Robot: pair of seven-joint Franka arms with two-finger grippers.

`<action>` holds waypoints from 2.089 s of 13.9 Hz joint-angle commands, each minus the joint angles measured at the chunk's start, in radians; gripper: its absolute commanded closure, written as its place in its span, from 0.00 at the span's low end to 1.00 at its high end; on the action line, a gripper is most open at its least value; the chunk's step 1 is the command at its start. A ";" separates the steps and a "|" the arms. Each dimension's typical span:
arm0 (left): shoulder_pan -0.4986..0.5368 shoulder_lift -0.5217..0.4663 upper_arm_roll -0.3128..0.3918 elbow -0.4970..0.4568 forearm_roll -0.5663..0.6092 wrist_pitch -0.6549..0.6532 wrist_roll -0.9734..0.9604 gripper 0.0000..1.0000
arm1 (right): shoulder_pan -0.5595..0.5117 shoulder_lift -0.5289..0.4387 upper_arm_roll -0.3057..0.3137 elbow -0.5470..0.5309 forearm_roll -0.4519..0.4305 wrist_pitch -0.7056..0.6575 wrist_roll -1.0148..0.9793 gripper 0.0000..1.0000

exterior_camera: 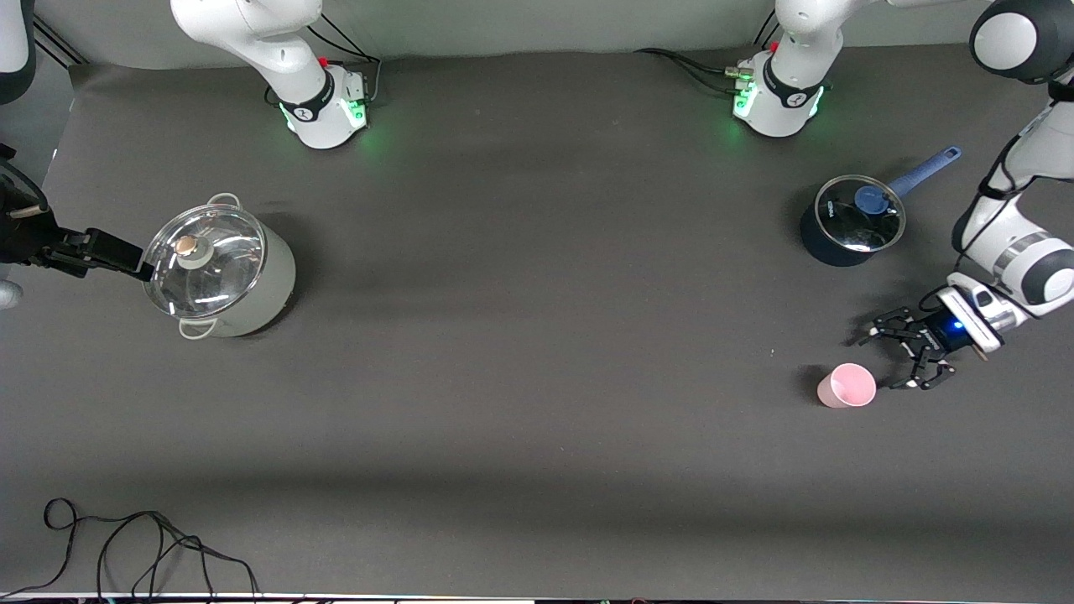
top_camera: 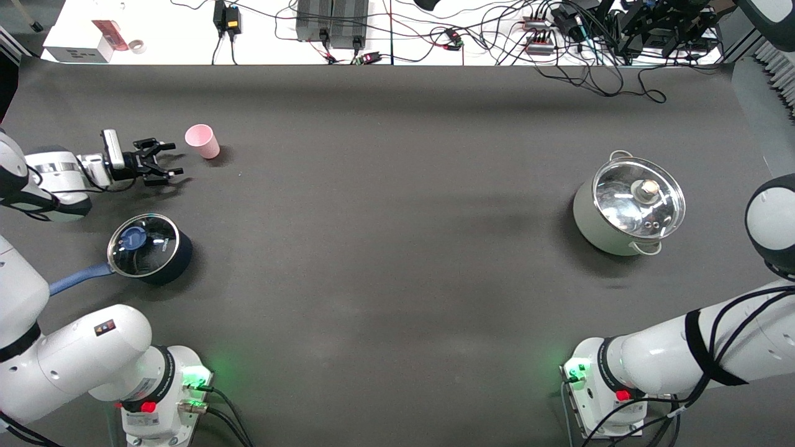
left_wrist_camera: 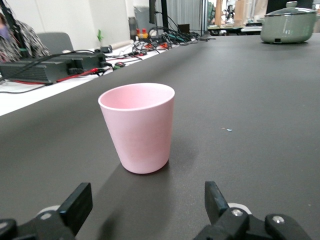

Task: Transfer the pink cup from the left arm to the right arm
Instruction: 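Move the left gripper down around the pink cup, then close the left gripper on the pink cup, then lift the pink cup with the left gripper while the right gripper approaches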

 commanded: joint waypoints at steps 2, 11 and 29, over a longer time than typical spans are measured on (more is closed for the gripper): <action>-0.018 0.012 -0.006 -0.031 -0.086 0.008 0.067 0.00 | 0.009 -0.009 -0.005 -0.006 0.004 -0.007 0.006 0.00; -0.085 0.032 -0.042 -0.023 -0.221 0.072 0.067 0.00 | 0.009 -0.009 -0.005 -0.006 0.004 -0.005 0.006 0.00; -0.122 -0.016 -0.187 -0.068 -0.262 0.106 0.023 0.71 | 0.009 -0.009 -0.007 -0.006 0.004 -0.007 0.006 0.00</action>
